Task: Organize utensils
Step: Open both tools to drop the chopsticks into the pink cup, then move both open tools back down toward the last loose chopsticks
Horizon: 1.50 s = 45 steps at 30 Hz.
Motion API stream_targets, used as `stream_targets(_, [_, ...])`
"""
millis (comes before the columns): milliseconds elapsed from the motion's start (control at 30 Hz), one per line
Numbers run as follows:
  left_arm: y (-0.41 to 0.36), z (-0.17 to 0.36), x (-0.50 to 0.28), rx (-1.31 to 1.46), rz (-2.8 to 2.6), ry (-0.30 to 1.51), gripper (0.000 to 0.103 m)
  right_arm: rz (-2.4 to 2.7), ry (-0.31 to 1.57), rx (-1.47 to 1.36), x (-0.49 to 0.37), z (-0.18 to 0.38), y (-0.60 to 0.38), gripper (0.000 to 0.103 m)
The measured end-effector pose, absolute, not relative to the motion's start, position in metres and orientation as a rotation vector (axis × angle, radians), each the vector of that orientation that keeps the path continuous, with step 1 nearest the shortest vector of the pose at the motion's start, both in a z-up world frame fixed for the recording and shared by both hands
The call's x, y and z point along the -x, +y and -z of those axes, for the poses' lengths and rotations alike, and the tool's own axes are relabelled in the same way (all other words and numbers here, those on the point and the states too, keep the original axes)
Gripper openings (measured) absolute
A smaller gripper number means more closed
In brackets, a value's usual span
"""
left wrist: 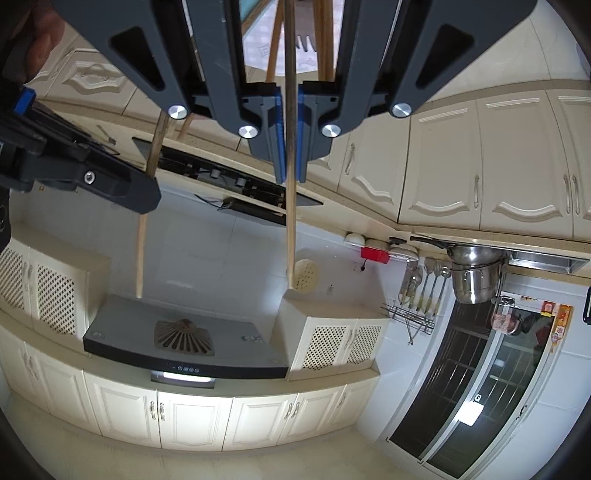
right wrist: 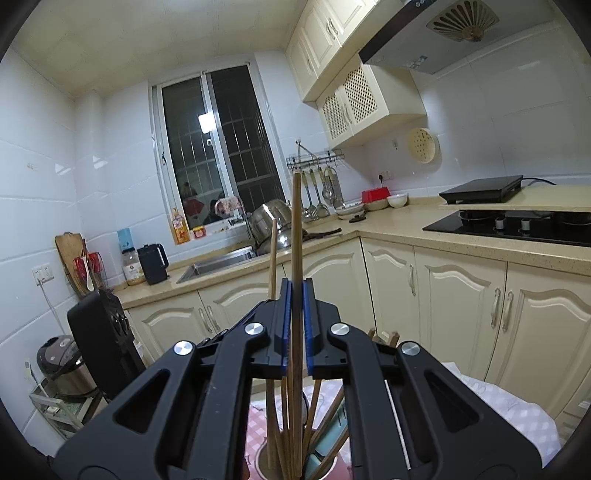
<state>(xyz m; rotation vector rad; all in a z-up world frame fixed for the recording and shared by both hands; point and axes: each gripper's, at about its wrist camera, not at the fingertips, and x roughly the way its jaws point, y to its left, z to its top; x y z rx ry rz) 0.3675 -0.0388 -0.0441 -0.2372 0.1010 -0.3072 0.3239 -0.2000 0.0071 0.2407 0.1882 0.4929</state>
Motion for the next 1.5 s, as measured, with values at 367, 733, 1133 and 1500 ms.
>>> stream_targets(367, [-0.013, 0.044, -0.335, 0.226, 0.279, 0.109, 0.086, -0.420, 0.205, -0.269, -0.302, 0.003, -0.215, 0.086])
stream_targets(733, [0.018, 0.033, -0.289, 0.224, 0.245, 0.129, 0.092, -0.336, 0.249, -0.277, -0.272, 0.008, -0.230, 0.093])
stream_targets(1133, [0.002, 0.051, -0.244, 0.069, 0.252, 0.286, 0.099, -0.228, 0.517, -0.248, -0.250, 0.052, -0.242, 0.097])
stream_targets(1500, [-0.005, 0.076, -0.232, 0.037, 0.230, 0.419, 0.099, -0.197, 0.664, -0.256, -0.237, 0.091, -0.243, 0.097])
